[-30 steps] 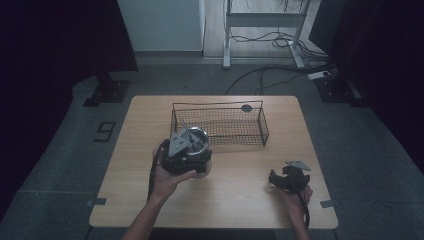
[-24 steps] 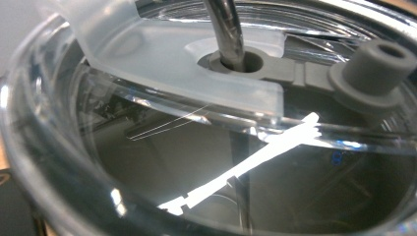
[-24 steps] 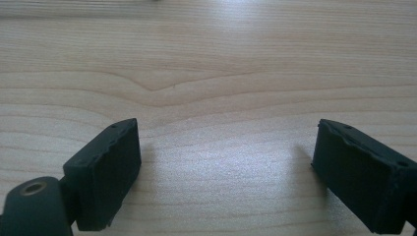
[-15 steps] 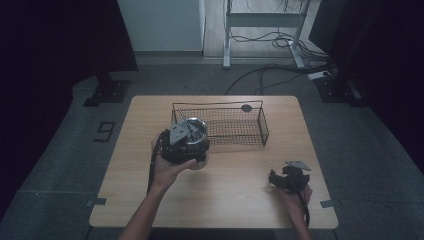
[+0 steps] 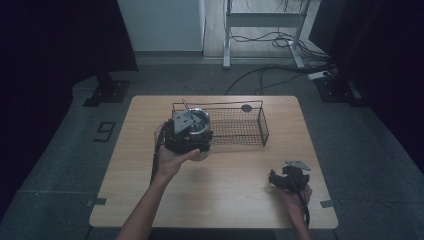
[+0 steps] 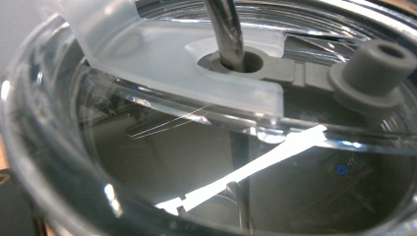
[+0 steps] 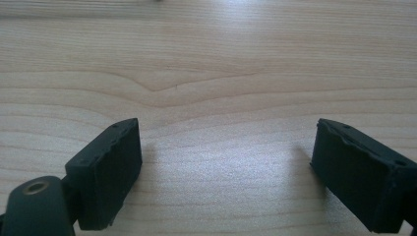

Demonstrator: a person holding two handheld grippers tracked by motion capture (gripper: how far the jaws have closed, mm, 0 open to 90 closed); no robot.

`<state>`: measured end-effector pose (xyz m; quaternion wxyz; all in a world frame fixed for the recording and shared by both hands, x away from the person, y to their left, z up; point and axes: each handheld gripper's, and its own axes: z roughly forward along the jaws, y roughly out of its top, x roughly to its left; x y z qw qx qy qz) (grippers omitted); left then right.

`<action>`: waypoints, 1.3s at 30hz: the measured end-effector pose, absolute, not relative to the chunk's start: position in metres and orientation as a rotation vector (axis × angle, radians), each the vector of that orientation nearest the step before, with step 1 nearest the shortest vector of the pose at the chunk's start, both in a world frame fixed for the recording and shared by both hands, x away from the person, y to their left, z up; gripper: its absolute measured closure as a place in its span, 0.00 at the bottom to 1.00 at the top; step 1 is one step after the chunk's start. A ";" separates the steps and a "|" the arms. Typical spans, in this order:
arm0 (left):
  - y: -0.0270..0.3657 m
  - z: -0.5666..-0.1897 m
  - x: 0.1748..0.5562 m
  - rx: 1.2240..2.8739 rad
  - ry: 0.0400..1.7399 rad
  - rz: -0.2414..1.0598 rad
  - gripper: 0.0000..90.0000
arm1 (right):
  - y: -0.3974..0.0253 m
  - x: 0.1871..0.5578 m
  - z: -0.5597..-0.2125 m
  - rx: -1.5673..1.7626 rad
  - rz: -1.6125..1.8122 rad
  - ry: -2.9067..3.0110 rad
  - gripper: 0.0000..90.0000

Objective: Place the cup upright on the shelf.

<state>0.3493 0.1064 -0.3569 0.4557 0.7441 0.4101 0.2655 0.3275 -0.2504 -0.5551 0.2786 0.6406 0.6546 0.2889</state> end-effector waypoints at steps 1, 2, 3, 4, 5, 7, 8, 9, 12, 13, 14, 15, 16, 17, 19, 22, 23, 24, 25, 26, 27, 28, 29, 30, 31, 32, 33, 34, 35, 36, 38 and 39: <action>0.107 -0.356 0.351 1.833 1.013 0.652 0.04 | -0.250 0.328 -0.555 1.719 0.775 1.756 0.13; 0.107 -0.355 0.352 1.831 1.017 0.649 0.04 | -0.250 0.328 -0.555 1.717 0.775 1.757 0.13; 0.107 -0.355 0.353 1.828 1.020 0.647 0.04 | -0.250 0.328 -0.555 1.719 0.775 1.757 0.13; 0.108 -0.354 0.355 1.823 1.024 0.649 0.04 | -0.250 0.327 -0.555 1.717 0.775 1.758 0.13; 0.108 -0.354 0.355 1.823 1.024 0.649 0.04 | -0.250 0.327 -0.555 1.717 0.775 1.758 0.13; 0.111 -0.352 0.358 1.809 1.033 0.645 0.04 | -0.250 0.327 -0.555 1.717 0.775 1.758 0.13; 0.111 -0.352 0.358 1.809 1.033 0.645 0.04 | -0.250 0.327 -0.555 1.717 0.775 1.758 0.13; 0.112 -0.352 0.359 1.805 1.036 0.643 0.04 | -0.250 0.327 -0.555 1.717 0.775 1.758 0.13; 0.114 -0.350 0.362 1.798 1.043 0.642 0.04 | -0.250 0.327 -0.555 1.717 0.775 1.757 0.13; 0.114 -0.349 0.363 1.797 1.046 0.645 0.04 | -0.250 0.328 -0.555 1.717 0.775 1.757 0.13; 0.114 -0.349 0.364 1.799 1.047 0.651 0.05 | -0.250 0.328 -0.555 1.717 0.775 1.757 0.13; 0.115 -0.348 0.365 1.798 1.049 0.654 0.04 | -0.250 0.328 -0.555 1.717 0.777 1.756 0.13; 0.115 -0.348 0.366 1.795 1.051 0.656 0.04 | -0.250 0.328 -0.555 1.717 0.777 1.756 0.13; 0.116 -0.347 0.368 1.791 1.055 0.654 0.04 | -0.250 0.328 -0.555 1.716 0.777 1.756 0.13; 0.117 -0.347 0.369 1.789 1.059 0.652 0.04 | -0.250 0.327 -0.555 1.716 0.777 1.756 0.13; 0.118 -0.346 0.372 1.787 1.065 0.659 0.04 | -0.250 0.327 -0.555 1.715 0.777 1.756 0.13; 0.118 -0.346 0.372 1.787 1.065 0.659 0.04 | -0.250 0.327 -0.555 1.715 0.777 1.756 0.13; 0.118 -0.346 0.372 1.787 1.064 0.662 0.04 | -0.250 0.327 -0.555 1.715 0.777 1.756 0.13; 0.118 -0.345 0.373 1.787 1.063 0.663 0.04 | -0.250 0.327 -0.555 1.715 0.777 1.756 0.13; 0.118 -0.345 0.374 1.786 1.063 0.665 0.04 | -0.250 0.327 -0.555 1.714 0.777 1.757 0.13; 0.118 -0.345 0.375 1.786 1.063 0.668 0.05 | -0.250 0.327 -0.555 1.714 0.778 1.757 0.13; 0.118 -0.344 0.375 1.785 1.065 0.668 0.04 | -0.250 0.327 -0.555 1.715 0.778 1.757 0.13; 0.118 -0.344 0.376 1.786 1.065 0.668 0.04 | -0.250 0.327 -0.555 1.715 0.778 1.756 0.13; 0.118 -0.344 0.377 1.787 1.064 0.670 0.04 | -0.250 0.327 -0.555 1.715 0.778 1.756 0.13; 0.119 -0.344 0.378 1.785 1.066 0.673 0.04 | -0.250 0.327 -0.555 1.714 0.777 1.756 0.13; 0.119 -0.344 0.379 1.785 1.068 0.675 0.05 | -0.250 0.327 -0.555 1.713 0.777 1.756 0.13; 0.119 -0.343 0.380 1.783 1.070 0.677 0.05 | -0.250 0.327 -0.555 1.713 0.777 1.756 0.13; 0.120 -0.343 0.381 1.783 1.073 0.678 0.05 | -0.250 0.327 -0.555 1.713 0.777 1.757 0.13; 0.121 -0.343 0.382 1.781 1.075 0.679 0.04 | -0.250 0.327 -0.555 1.712 0.777 1.757 0.13; 0.121 -0.343 0.383 1.778 1.078 0.678 0.04 | -0.250 0.327 -0.555 1.713 0.777 1.756 0.13; 0.123 -0.342 0.386 1.773 1.085 0.678 0.05 | -0.250 0.327 -0.555 1.713 0.777 1.756 0.13; 0.124 -0.342 0.387 1.769 1.089 0.676 0.04 | -0.250 0.327 -0.555 1.712 0.777 1.757 0.13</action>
